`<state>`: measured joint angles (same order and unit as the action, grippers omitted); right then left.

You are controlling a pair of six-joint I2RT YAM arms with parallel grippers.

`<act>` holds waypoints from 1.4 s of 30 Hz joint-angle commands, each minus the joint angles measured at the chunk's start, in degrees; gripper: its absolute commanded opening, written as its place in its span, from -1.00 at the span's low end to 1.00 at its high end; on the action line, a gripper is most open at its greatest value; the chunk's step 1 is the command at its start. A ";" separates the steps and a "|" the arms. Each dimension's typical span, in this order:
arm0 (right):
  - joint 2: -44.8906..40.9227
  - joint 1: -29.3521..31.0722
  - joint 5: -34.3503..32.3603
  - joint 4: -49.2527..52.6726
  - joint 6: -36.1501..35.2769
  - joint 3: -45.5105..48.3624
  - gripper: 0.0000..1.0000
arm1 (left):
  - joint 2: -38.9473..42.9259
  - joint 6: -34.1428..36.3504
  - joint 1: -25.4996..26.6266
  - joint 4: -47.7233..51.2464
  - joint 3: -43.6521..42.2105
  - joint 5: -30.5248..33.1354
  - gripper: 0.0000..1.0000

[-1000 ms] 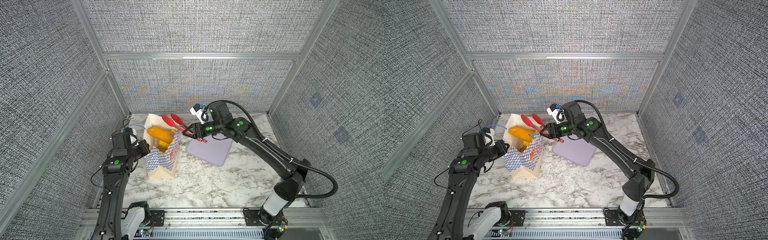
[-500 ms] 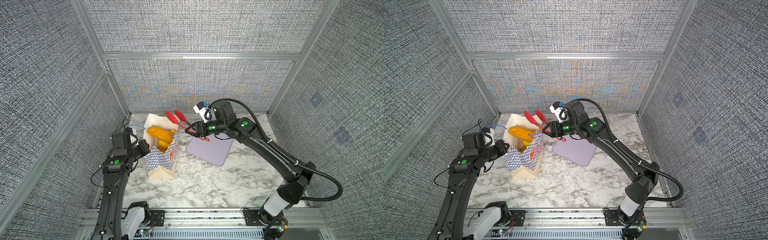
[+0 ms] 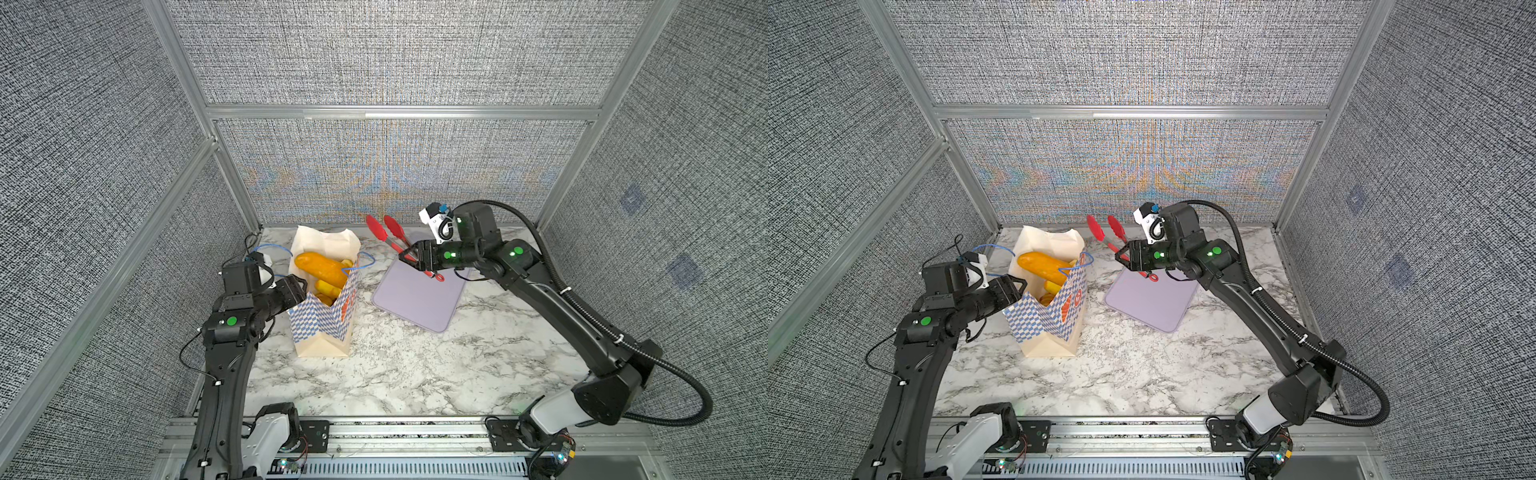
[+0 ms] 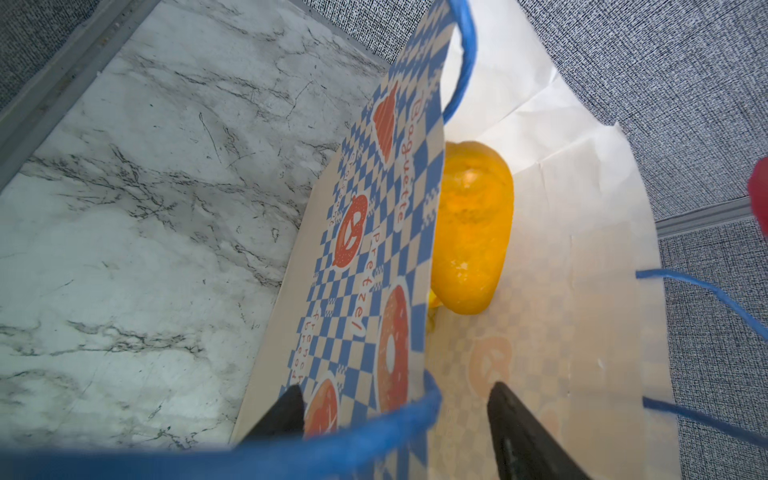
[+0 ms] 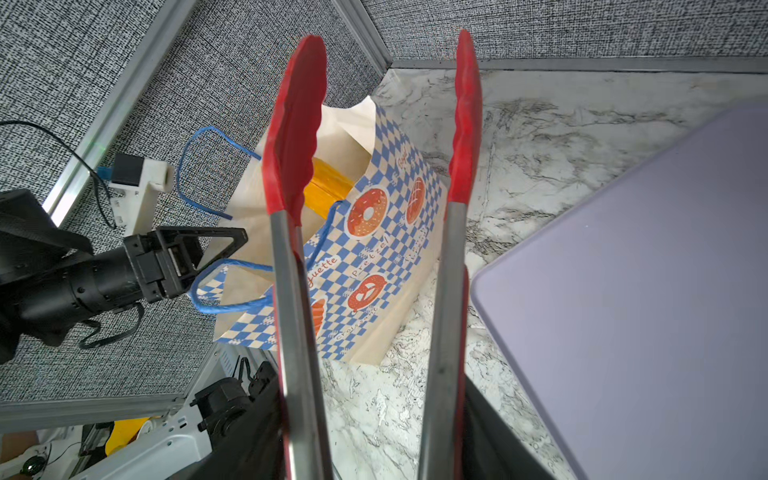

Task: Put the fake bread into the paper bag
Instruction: 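Move the empty tongs back over the tray while the left gripper releases the bag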

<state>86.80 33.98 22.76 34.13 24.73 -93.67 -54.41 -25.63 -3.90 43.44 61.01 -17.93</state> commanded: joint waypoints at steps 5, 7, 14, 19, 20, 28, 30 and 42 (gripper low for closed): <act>-2.51 -2.82 -0.03 -1.44 0.14 2.51 0.17 | -0.06 2.49 -0.07 2.64 4.12 1.32 0.70; -3.10 -3.77 0.09 -1.35 0.10 3.59 0.17 | 0.05 2.73 -0.07 3.22 5.21 1.45 0.75; -6.52 -7.05 -1.40 0.40 -1.08 7.82 0.16 | 0.43 4.89 -0.11 6.26 9.73 4.18 0.79; -10.11 -10.69 -5.34 3.56 -2.73 11.16 0.15 | 2.38 6.57 -0.14 7.47 12.26 10.21 0.82; -10.71 -11.69 -6.06 3.94 -3.09 11.84 0.15 | 3.00 6.78 -0.14 7.62 12.67 11.80 0.81; -15.56 -20.53 -8.41 6.04 -2.51 17.72 0.15 | 9.57 2.87 -3.43 7.40 12.02 27.37 0.32; -16.48 -22.60 -7.06 5.25 -1.82 19.43 0.15 | 10.61 2.08 -4.34 7.56 11.12 28.62 0.22; -17.69 -31.39 -3.07 3.23 -1.08 26.89 0.16 | 14.77 -5.83 -7.26 7.47 -3.28 24.70 -0.02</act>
<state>68.90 3.60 18.46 39.00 23.75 -67.44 -39.90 -28.34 -10.74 51.53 60.14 8.54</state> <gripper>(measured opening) 0.578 0.491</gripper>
